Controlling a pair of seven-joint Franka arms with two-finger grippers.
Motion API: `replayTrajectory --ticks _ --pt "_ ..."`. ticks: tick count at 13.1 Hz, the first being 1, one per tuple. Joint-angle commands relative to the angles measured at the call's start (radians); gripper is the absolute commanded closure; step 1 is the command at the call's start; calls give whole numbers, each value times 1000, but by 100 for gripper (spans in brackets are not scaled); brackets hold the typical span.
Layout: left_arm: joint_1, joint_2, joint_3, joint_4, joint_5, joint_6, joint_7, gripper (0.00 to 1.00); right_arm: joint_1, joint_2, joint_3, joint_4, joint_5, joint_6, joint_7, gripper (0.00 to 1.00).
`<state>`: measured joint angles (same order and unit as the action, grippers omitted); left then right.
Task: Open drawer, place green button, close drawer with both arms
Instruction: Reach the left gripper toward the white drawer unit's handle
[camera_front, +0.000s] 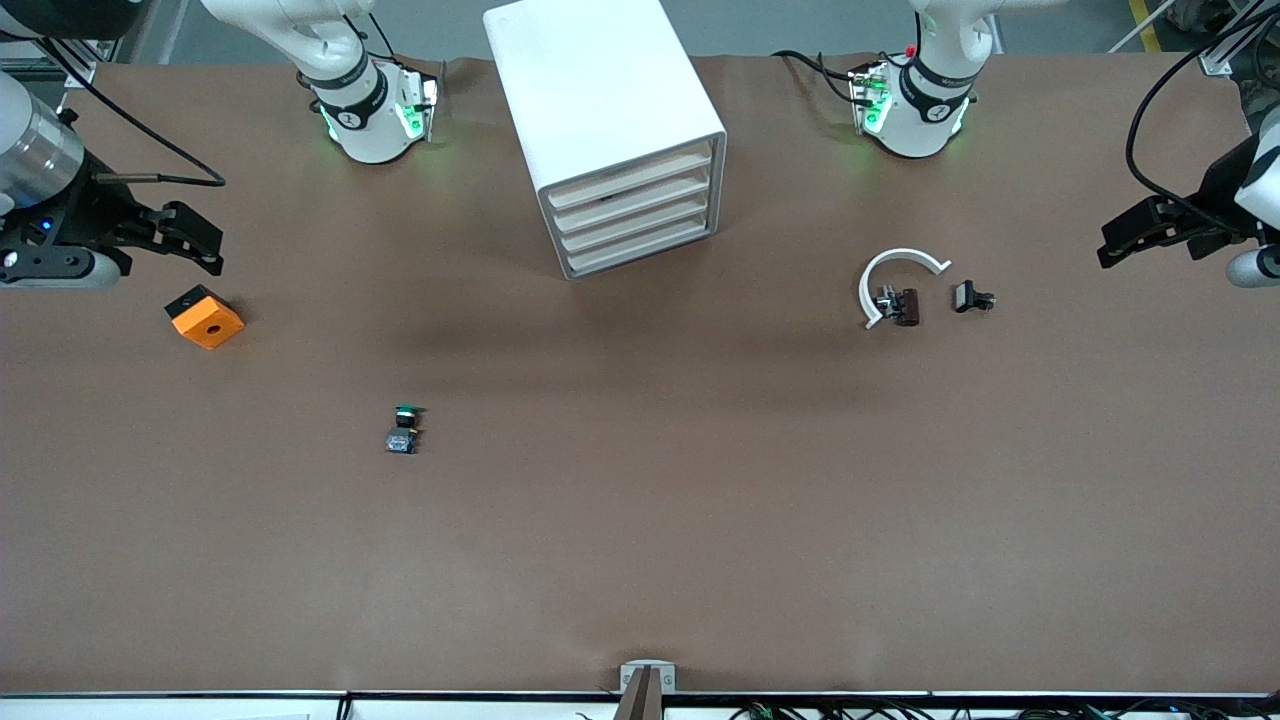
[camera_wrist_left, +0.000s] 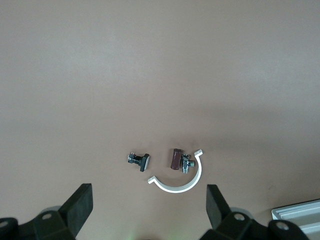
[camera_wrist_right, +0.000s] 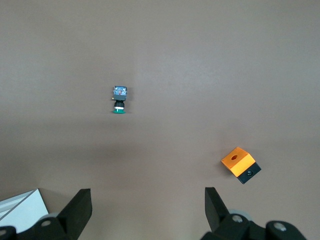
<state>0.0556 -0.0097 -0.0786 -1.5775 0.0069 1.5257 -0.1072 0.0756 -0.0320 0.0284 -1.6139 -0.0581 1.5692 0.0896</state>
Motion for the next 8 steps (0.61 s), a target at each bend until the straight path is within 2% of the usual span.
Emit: replayTrajectory --ticks 1,4,8 --pt "6 11 0 28 4 -24 14 0 9 12 -2 26 -23 -5 5 0" --pt "-11 29 -6 30 103 -22 15 0 7 18 -2 31 -25 2 7 0" --pt "-10 164 -4 75 101 -16 8 0 1 18 -4 37 -20 5 7 0"
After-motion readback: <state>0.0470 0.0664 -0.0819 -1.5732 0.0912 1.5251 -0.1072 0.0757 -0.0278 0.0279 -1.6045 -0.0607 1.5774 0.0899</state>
